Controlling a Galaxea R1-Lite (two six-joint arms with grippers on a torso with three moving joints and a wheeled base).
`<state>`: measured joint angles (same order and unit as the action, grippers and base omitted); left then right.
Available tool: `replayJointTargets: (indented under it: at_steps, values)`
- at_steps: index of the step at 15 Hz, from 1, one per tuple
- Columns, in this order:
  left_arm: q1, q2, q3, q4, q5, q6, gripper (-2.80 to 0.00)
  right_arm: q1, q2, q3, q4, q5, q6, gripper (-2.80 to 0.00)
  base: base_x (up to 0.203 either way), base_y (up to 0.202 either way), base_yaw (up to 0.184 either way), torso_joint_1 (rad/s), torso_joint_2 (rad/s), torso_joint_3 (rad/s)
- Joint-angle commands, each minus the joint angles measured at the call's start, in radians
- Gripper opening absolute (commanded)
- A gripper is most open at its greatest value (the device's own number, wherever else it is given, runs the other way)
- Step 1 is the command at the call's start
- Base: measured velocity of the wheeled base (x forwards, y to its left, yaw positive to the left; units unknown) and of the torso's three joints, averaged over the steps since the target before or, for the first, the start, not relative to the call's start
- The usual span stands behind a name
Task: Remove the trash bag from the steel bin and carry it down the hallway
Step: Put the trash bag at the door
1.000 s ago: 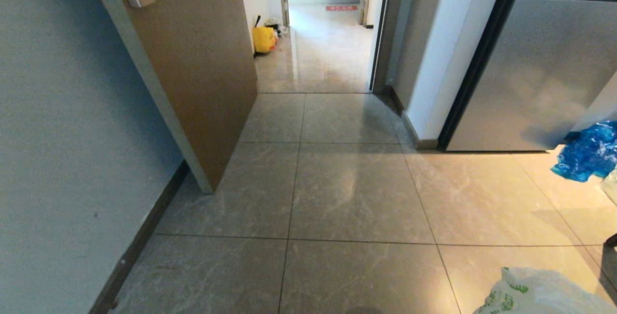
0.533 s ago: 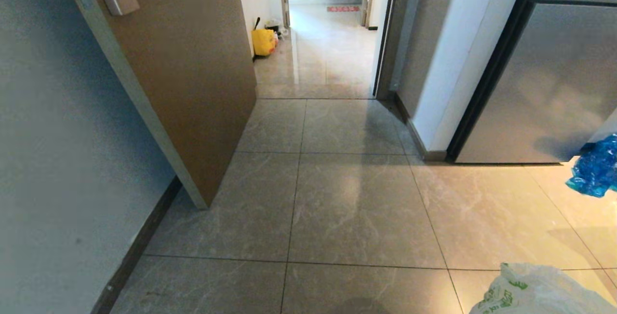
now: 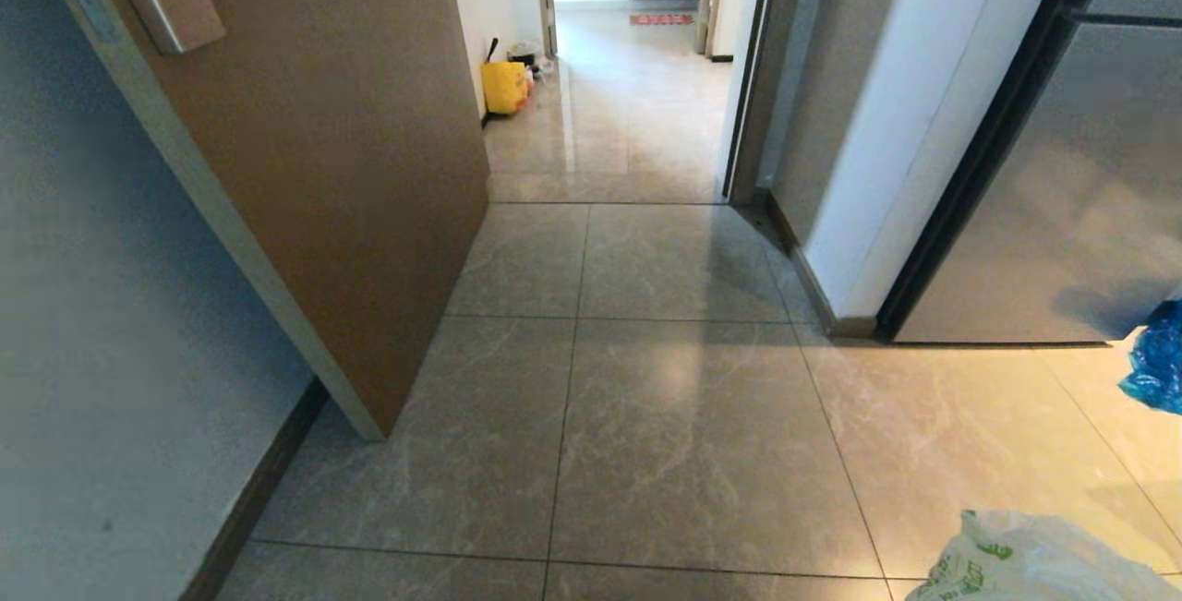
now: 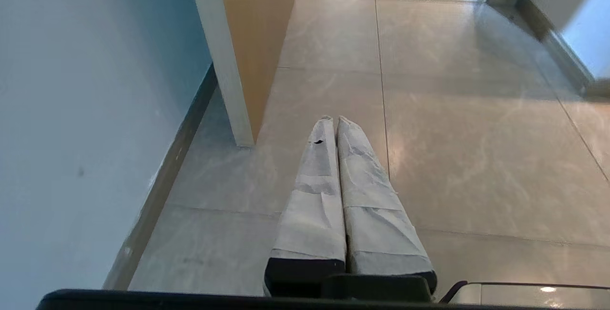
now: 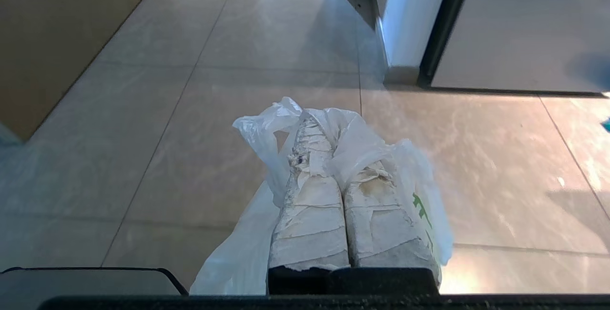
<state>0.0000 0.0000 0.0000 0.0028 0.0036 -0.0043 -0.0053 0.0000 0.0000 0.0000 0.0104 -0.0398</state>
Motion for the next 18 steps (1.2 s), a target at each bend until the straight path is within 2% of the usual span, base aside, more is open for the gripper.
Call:
replayJointTargets:
  at_steps: [1, 18]
  values:
    - [0.0, 0.0, 0.0, 0.001, 0.001, 0.0, -2.8, -0.001, 0.0, 0.0, 0.0, 0.0, 0.0, -2.8, 0.189, 0.0, 0.0, 0.002, 0.0, 0.002]
    - [0.0, 0.0, 0.0, 0.0, -0.001, 0.0, -2.8, -0.001, 0.002, 0.0, 0.0, -0.001, 0.001, -2.8, 0.192, 0.0, 0.001, 0.002, 0.0, 0.003]
